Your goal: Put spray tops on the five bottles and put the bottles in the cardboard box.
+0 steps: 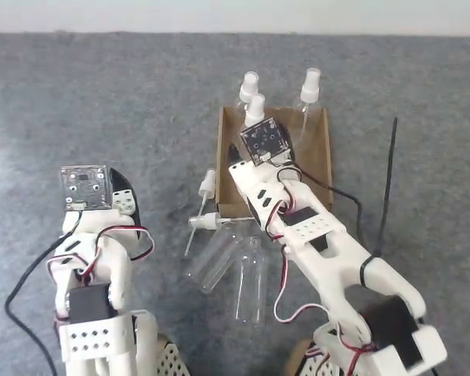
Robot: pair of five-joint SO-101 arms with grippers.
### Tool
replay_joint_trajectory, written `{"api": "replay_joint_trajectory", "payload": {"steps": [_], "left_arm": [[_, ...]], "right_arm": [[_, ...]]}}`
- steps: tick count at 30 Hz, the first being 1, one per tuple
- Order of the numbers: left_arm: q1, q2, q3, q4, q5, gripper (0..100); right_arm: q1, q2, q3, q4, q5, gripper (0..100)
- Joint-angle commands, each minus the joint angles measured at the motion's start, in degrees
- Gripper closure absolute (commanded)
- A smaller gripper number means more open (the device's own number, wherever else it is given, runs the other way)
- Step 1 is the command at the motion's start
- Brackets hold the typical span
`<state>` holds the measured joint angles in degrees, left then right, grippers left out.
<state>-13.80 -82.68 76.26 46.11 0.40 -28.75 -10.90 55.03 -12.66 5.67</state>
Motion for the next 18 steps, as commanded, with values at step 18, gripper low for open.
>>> {"api": "replay_joint_trajectory", "payload": {"steps": [18], "left_arm": [[-0.26, -0.44, 0.13, -1.76, 0.79, 99]], "right_arm": [[-5.58, -37.76, -17.05, 80.66, -3.96, 68.4]]}}
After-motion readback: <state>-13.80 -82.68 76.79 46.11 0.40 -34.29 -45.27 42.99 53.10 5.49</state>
